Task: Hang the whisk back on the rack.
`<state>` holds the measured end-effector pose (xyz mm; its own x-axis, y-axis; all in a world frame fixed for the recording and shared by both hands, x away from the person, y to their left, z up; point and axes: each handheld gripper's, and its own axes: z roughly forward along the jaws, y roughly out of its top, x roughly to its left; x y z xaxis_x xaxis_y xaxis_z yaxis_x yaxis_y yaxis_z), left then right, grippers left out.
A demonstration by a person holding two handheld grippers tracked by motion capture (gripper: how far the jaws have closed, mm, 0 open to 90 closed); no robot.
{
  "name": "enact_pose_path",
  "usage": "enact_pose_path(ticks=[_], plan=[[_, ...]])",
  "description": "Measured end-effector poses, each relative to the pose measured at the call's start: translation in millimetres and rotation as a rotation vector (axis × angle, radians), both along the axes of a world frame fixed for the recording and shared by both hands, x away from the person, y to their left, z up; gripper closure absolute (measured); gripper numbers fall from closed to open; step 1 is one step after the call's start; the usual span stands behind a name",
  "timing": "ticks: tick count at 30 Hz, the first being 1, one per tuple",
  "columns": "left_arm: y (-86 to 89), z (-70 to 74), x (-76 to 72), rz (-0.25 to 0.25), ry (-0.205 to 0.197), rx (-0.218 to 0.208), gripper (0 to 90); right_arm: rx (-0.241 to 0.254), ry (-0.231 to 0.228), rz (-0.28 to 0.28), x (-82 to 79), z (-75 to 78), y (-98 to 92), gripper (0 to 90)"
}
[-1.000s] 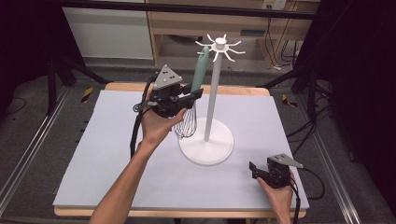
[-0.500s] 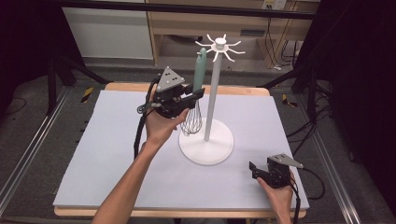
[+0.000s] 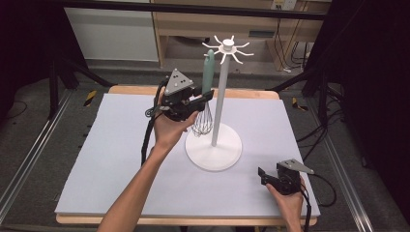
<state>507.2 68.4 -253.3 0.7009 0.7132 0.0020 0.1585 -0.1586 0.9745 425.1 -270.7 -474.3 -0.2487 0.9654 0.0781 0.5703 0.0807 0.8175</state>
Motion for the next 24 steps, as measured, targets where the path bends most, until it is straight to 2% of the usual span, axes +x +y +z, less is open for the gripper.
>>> enact_pose_path(ticks=[12, 21, 24], plan=[[8.6, -6.0, -7.6, 0.008, -0.013, 0.028, 51.0, 0.002, 0.003, -0.002, -0.2, 0.2, 0.4, 23.8], [31.6, -14.9, -18.4, 0.014, 0.012, 0.028, 42.1, 0.002, 0.006, -0.005, -0.3, -0.1, 0.2, 23.8], [43.3, -21.9, -23.5, 0.006, 0.038, 0.018, 40.1, -0.004, 0.008, -0.002, 0.0, -0.6, 0.6, 23.8]])
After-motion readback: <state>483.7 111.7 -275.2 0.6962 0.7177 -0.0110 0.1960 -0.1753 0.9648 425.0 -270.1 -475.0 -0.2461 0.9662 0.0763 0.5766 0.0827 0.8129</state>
